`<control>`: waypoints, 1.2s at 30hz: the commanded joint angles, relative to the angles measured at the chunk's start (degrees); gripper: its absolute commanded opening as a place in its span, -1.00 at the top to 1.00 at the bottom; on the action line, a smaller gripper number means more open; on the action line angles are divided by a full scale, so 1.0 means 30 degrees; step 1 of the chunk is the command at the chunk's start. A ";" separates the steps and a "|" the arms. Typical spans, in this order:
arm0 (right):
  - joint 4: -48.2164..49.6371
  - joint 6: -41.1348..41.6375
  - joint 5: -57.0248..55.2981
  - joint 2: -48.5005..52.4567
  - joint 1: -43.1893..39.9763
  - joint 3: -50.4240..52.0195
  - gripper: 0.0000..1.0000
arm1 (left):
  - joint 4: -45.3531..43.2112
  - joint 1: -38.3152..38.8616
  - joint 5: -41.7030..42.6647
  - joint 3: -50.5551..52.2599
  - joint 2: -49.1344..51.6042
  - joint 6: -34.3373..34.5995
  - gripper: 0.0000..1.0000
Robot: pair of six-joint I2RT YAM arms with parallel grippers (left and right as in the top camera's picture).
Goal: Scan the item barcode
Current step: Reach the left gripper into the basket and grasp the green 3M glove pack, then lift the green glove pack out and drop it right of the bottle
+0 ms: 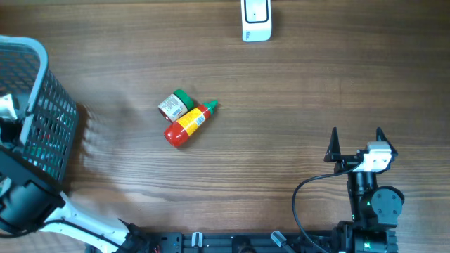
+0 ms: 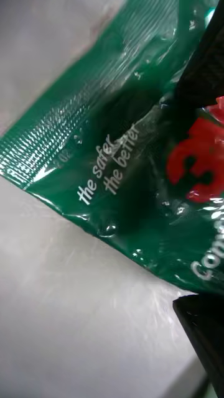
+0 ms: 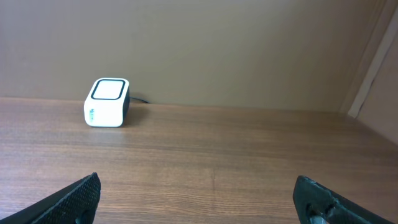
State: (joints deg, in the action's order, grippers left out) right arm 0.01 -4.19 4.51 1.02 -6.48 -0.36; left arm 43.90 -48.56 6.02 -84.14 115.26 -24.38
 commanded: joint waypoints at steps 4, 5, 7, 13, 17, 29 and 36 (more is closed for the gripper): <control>0.0051 -0.0109 0.0204 -0.0029 -0.0044 0.0015 -0.99 | 0.0175 0.0036 -0.0102 -0.0058 0.1195 -0.0335 -0.42; 0.0051 -0.0109 0.0204 -0.0029 -0.0044 0.0015 -0.99 | 0.0168 0.0036 -0.0095 -0.0058 0.1195 -0.0423 -0.12; 0.0051 -0.0102 0.0204 -0.0036 -0.0044 0.0015 -0.99 | 0.0248 0.0036 -0.0087 -0.0058 0.1195 -0.0896 0.61; 0.0051 -0.0109 0.0204 -0.0029 -0.0044 0.0015 -0.99 | -0.0160 0.0058 -0.0095 -0.0204 0.0882 0.1297 0.92; 0.0051 -0.0109 0.0204 -0.0029 -0.0044 0.0015 -0.99 | -0.0204 0.0058 -0.0102 -0.1770 -0.0838 0.4896 0.92; 0.0051 -0.0102 0.0204 -0.0029 -0.0044 0.0015 -0.99 | -0.3126 0.0058 -0.3490 -0.2710 -1.3187 0.7941 0.92; 0.0051 -0.0102 0.0204 -0.0029 -0.0044 0.0015 -0.99 | -0.3271 0.2339 -0.3395 -0.2710 -1.8586 0.9012 0.92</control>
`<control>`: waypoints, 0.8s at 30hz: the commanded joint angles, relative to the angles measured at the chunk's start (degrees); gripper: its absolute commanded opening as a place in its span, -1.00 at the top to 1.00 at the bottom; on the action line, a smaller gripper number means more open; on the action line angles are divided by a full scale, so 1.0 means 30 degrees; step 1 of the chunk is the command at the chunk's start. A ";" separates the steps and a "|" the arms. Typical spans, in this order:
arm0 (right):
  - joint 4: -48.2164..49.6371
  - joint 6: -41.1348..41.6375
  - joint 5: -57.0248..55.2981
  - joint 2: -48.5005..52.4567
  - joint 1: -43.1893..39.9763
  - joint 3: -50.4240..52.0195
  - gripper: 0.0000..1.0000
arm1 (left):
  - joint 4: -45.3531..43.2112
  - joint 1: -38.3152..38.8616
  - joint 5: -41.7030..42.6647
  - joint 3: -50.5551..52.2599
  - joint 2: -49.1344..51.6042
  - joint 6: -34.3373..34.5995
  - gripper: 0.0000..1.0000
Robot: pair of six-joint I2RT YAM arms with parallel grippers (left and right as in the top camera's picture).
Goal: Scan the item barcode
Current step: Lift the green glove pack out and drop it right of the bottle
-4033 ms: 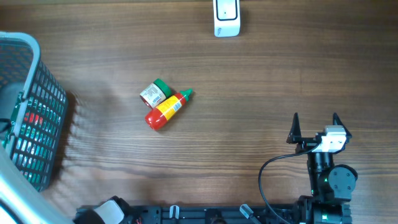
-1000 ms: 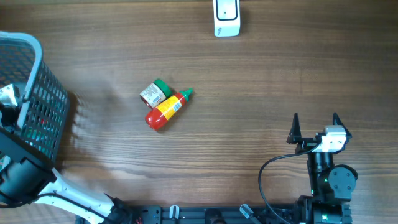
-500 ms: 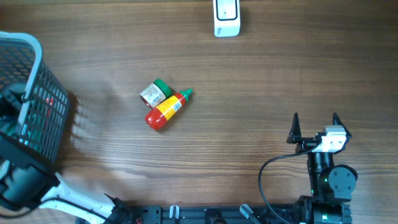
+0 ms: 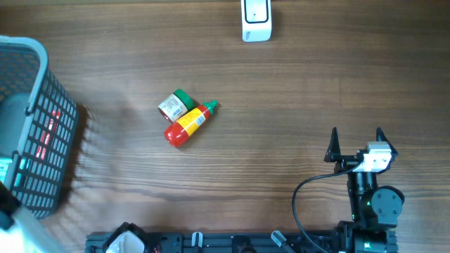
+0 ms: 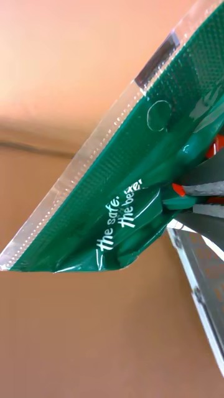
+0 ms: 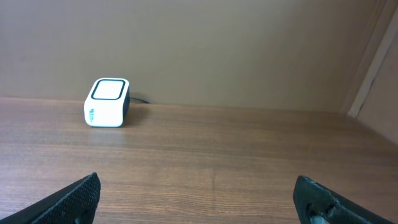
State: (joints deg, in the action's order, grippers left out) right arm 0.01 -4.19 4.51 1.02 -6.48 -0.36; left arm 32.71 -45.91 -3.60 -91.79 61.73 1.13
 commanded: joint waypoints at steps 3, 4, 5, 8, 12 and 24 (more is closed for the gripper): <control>0.0051 -0.0109 0.0204 -0.0029 -0.0044 0.0015 -0.99 | 0.2149 0.3672 -0.0678 -0.0160 -0.1246 0.0940 0.92; 0.0051 -0.0102 0.0204 -0.0029 -0.0044 0.0015 -1.00 | 0.2667 0.4335 -0.1180 -0.0160 -0.1253 0.1348 0.92; 0.0051 -0.0109 0.0204 -0.0029 -0.0044 0.0015 -1.00 | 0.3337 0.5064 -0.1341 -0.0160 -0.1239 0.1515 0.92; 0.0051 -0.0109 0.0204 -0.0029 -0.0044 0.0015 -1.00 | 0.4503 0.6863 -0.0554 -0.0160 -0.1166 0.1778 0.92; 0.0051 -0.0109 0.0204 -0.0029 -0.0044 0.0015 -1.00 | 0.5705 0.9479 0.3672 -0.0160 -0.0656 0.2142 0.92; 0.0051 -0.0117 0.0204 -0.0029 -0.0044 0.0015 -1.00 | 0.4874 1.6925 2.0043 -0.0160 0.7118 0.0350 0.92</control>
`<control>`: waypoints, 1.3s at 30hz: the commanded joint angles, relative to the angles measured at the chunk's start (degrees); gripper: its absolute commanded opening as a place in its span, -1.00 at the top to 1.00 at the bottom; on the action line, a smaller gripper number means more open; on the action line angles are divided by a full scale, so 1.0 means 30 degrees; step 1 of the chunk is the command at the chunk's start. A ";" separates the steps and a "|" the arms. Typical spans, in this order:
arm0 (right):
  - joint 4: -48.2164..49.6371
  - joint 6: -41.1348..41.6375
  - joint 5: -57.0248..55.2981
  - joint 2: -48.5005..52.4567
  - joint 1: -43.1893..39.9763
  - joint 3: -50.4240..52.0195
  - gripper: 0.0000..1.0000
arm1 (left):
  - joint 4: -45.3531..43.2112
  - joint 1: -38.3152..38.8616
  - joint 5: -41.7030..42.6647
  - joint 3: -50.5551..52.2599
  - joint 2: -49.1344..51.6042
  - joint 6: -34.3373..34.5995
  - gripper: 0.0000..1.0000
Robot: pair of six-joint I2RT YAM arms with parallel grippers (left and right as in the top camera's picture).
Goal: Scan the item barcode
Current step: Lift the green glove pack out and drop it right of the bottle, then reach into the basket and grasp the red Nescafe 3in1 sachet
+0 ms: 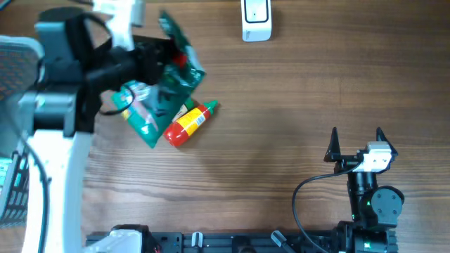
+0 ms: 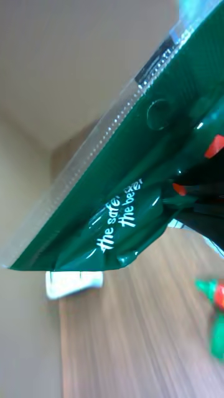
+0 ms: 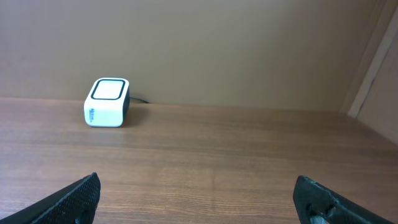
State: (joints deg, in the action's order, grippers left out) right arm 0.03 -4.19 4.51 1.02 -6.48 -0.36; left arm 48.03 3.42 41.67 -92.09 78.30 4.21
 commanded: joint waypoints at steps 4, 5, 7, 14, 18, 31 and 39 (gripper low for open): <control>0.0044 -0.0109 0.0204 -0.0029 -0.0044 0.0015 -1.00 | -0.0444 0.1559 0.5071 -0.0058 0.4007 -0.0131 0.92; 0.0044 -0.0109 0.0204 -0.0029 -0.0044 0.0015 -0.99 | -0.0670 0.1880 0.4167 -0.0058 0.4422 0.0612 0.92; 0.0044 -0.0109 0.0204 -0.0036 -0.0044 0.0015 -0.99 | -0.0882 0.2732 -0.0590 -0.0058 0.4991 0.3657 0.92; 0.0044 -0.0102 0.0204 -0.0029 -0.0044 0.0015 -1.00 | -0.2295 0.8510 -1.3996 -0.0058 0.6564 1.4549 0.92; 0.0044 -0.0109 0.0204 -0.0029 -0.0044 0.0015 -0.99 | -0.2295 1.0047 -1.6276 -0.0051 0.9173 2.1340 0.92; 0.0044 -0.0102 0.0204 -0.0029 -0.0044 0.0015 -1.00 | -0.2259 1.0185 -2.0655 -0.0066 0.7388 1.7107 -1.00; 0.0044 -0.0109 0.0204 -0.0029 -0.0044 0.0015 -0.99 | -0.2506 0.7548 -3.2516 -0.0933 -0.3453 0.5049 -1.00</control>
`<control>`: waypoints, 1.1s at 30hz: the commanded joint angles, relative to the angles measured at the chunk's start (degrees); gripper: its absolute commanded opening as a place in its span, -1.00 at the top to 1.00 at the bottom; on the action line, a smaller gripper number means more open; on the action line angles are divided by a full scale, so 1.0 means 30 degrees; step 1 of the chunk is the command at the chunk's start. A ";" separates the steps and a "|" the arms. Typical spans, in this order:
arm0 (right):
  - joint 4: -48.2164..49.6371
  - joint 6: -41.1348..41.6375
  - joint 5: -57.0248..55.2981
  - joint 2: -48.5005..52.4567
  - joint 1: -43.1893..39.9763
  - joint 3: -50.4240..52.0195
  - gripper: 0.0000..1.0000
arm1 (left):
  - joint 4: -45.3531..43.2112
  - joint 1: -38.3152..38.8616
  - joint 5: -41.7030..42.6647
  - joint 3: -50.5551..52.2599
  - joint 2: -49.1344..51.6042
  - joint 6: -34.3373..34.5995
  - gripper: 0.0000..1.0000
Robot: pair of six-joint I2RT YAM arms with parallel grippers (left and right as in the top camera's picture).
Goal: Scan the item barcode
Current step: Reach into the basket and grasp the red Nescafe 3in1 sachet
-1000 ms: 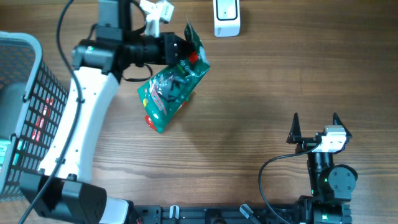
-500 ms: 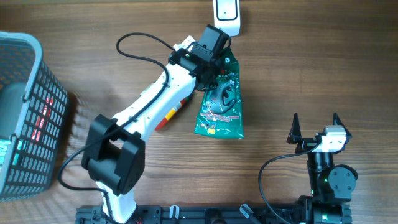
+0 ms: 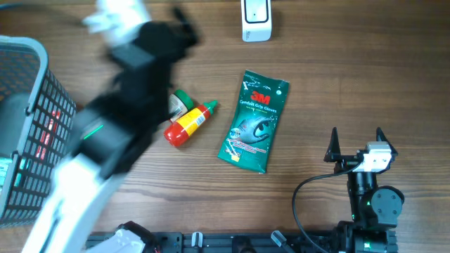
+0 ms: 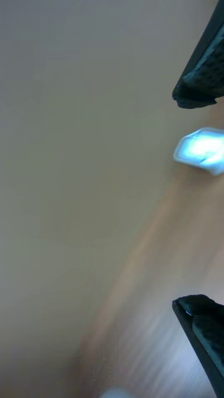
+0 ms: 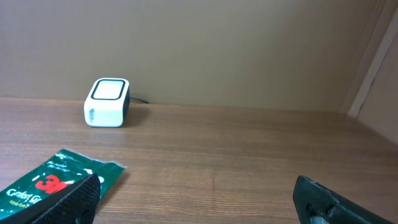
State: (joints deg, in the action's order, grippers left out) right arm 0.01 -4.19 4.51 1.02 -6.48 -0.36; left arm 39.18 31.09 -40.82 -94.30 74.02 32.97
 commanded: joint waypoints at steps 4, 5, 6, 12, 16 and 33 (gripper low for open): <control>0.0051 -0.0102 0.0204 -0.0029 -0.0044 0.0015 -1.00 | 0.2703 -0.8415 -0.7140 -0.0197 -0.4590 -0.5282 -1.00; 0.0051 -0.0109 0.0204 -0.0029 -0.0044 0.0015 -0.99 | 0.2732 -0.9799 -0.6623 -0.0197 -0.4583 -0.6572 -1.00; 0.0051 -0.0109 0.0204 -0.0036 -0.0044 0.0015 -0.99 | 0.2739 -1.1344 -0.5617 -0.0197 -0.4444 -0.8102 -1.00; 0.0051 -0.0109 0.0204 -0.0029 -0.0044 0.0015 -0.99 | 0.3534 -1.8498 0.3461 -0.0197 -0.2557 -1.2466 -1.00; 0.0051 -0.0102 0.0204 -0.0029 -0.0044 0.0015 -1.00 | 0.5676 -2.3263 1.3202 -0.0197 0.0809 -1.4579 -0.84; 0.0051 -0.0102 0.0204 -0.0036 -0.0044 0.0015 -0.99 | 0.6105 -2.4815 1.4200 0.0160 1.0732 -1.7347 -0.68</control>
State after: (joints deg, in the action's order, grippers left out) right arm 0.03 -4.19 4.51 1.02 -6.48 -0.36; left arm 56.95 -41.87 -0.93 -94.98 106.30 -18.02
